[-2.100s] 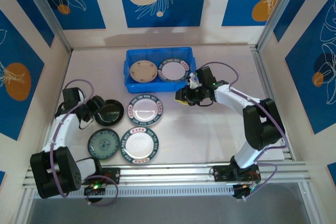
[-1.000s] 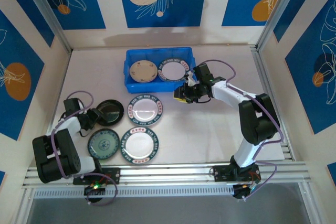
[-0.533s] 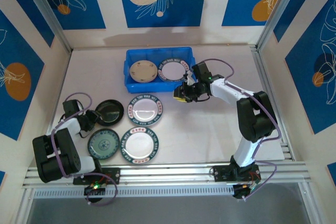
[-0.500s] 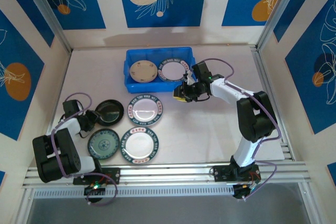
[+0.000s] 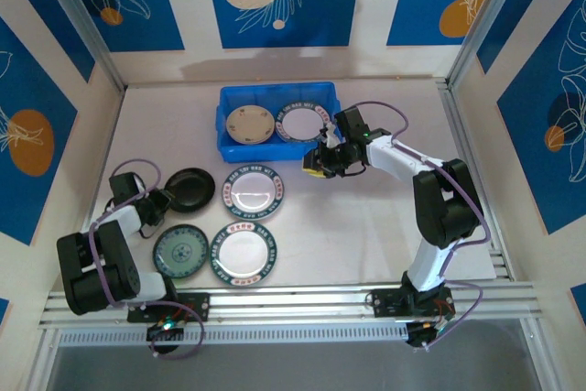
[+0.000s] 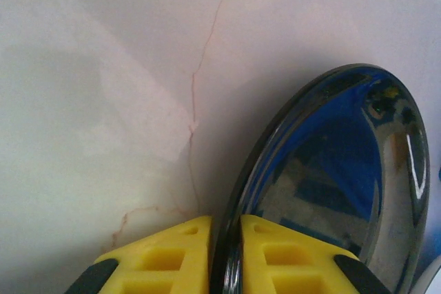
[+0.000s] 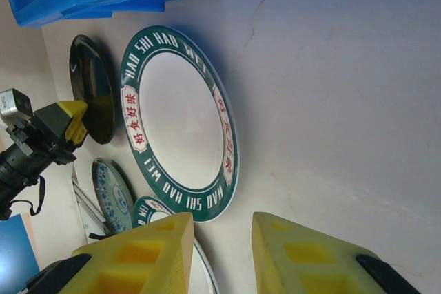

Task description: Place the plates into the plastic bin on the countertop

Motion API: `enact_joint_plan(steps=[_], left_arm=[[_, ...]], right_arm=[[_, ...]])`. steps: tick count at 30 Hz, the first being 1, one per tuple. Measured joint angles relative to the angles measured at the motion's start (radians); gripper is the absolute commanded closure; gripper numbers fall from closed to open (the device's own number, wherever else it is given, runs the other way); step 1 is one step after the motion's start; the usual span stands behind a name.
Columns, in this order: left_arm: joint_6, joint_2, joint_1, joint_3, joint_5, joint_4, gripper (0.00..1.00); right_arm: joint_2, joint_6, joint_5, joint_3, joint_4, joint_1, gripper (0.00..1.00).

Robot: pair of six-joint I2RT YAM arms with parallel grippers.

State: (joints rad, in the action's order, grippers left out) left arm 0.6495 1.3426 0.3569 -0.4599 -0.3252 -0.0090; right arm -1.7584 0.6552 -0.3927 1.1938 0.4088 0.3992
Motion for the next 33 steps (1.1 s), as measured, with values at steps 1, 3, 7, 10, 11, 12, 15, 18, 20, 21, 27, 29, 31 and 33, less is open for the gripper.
enact_joint_plan(steps=[1, 3, 7, 10, 11, 12, 15, 18, 20, 21, 27, 29, 31, 33], left_arm=[[0.0, -0.002, 0.0, 0.0, 0.0, 0.003, 0.84], [0.0, -0.008, 0.0, 0.0, 0.0, 0.011, 0.89], [0.005, -0.023, -0.002, 0.0, -0.004, 0.039, 0.97], [0.005, -0.024, -0.002, 0.0, -0.003, 0.047, 1.0], [0.006, -0.024, -0.002, 0.0, -0.004, 0.047, 1.0], [0.008, -0.024, -0.002, 0.0, -0.004, 0.047, 1.0], [0.013, -0.04, -0.002, 0.0, -0.003, 0.046, 1.0], [0.023, -0.11, -0.002, 0.0, 0.02, 0.034, 1.0], [0.026, -0.188, -0.002, -0.004, 0.046, 0.012, 1.0], [0.026, -0.224, -0.002, -0.009, 0.06, 0.0, 1.0], [0.017, -0.438, -0.002, -0.088, 0.163, -0.1, 1.0], [0.005, -0.447, -0.002, -0.144, 0.158, -0.131, 1.0], [-0.004, -0.421, -0.006, -0.215, 0.122, -0.153, 1.0], [-0.004, -0.378, -0.016, -0.278, 0.069, -0.166, 1.0]], right_arm=[[0.0, 0.0, 0.0, 0.002, 0.0, 0.0, 0.71], [0.0, 0.0, 0.0, 0.003, 0.0, 0.0, 0.71], [0.0, 0.0, 0.0, 0.003, 0.0, 0.0, 0.71], [-0.002, 0.0, 0.0, 0.005, 0.001, 0.0, 0.72], [-0.002, 0.0, 0.0, 0.007, 0.001, 0.0, 0.72], [-0.005, 0.0, 0.0, 0.011, 0.003, 0.0, 0.71], [-0.009, 0.0, 0.0, 0.017, 0.003, 0.0, 0.73], [-0.009, 0.0, 0.0, 0.017, 0.005, 0.0, 0.74], [-0.008, 0.0, 0.0, 0.017, 0.004, 0.0, 0.75], [-0.007, 0.0, 0.0, 0.017, 0.004, 0.0, 0.75], [0.014, 0.0, 0.001, 0.017, 0.005, -0.003, 0.75], [0.03, 0.0, 0.001, 0.021, 0.008, -0.007, 0.74], [0.05, -0.004, 0.0, 0.039, 0.013, -0.016, 0.72], [0.072, -0.013, 0.0, 0.063, 0.011, -0.027, 0.67]])
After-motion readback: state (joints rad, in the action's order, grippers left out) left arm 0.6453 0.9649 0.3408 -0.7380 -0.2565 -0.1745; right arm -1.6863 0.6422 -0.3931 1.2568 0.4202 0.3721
